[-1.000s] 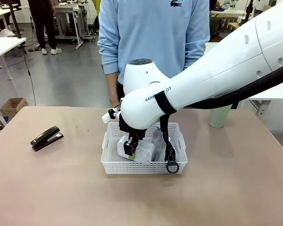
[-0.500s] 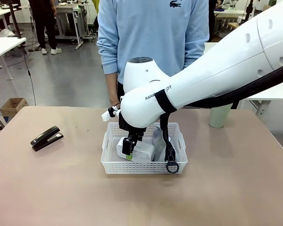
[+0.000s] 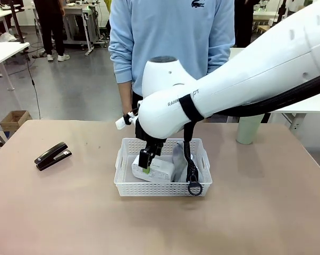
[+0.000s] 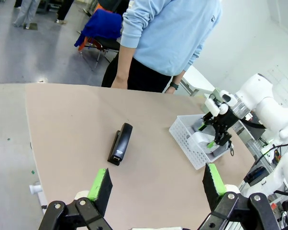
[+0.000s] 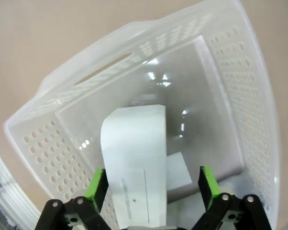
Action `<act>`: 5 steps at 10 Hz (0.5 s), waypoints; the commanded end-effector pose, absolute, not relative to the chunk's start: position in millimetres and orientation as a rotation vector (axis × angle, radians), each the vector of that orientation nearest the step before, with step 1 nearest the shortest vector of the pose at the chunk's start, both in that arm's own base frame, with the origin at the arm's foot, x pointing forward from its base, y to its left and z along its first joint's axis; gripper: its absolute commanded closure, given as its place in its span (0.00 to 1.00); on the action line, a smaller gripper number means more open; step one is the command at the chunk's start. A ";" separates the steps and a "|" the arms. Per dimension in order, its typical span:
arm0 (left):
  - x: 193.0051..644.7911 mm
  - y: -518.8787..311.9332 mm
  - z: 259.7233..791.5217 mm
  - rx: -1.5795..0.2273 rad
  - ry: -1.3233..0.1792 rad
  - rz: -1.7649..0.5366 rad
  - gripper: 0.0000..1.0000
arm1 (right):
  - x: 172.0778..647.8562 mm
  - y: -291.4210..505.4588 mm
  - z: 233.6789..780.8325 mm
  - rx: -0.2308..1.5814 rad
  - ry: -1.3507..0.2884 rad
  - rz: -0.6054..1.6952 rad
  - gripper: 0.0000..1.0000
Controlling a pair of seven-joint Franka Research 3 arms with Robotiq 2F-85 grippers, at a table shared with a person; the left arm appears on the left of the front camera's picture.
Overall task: Efficiently arrange items inside the basket to fit them all.
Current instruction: Pick up the Digital clock and place it inside the Organizing basket.
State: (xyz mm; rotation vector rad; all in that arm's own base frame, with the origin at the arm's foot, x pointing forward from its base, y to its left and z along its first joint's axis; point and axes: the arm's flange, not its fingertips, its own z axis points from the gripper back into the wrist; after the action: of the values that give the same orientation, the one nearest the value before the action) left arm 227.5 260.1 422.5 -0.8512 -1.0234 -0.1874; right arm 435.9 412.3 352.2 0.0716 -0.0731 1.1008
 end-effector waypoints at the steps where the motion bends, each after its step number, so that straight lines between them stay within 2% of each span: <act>1: 228.8 259.3 424.4 -0.854 -1.054 -0.196 0.00 | 416.9 357.4 406.2 0.200 -0.152 1.075 0.00; 3: 228.8 259.3 424.4 -0.854 -1.054 -0.196 0.00 | 398.3 284.8 464.4 0.350 -0.204 1.020 0.00; 5: 228.8 259.3 424.4 -0.854 -1.054 -0.196 0.00 | 376.2 216.0 493.3 0.529 -0.273 0.972 0.00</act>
State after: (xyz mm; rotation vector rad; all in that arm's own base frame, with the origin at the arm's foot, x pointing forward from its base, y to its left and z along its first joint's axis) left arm 227.5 260.2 423.0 -0.8500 -1.0235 -0.1881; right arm 397.2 259.2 499.7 0.4572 -0.2768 0.9842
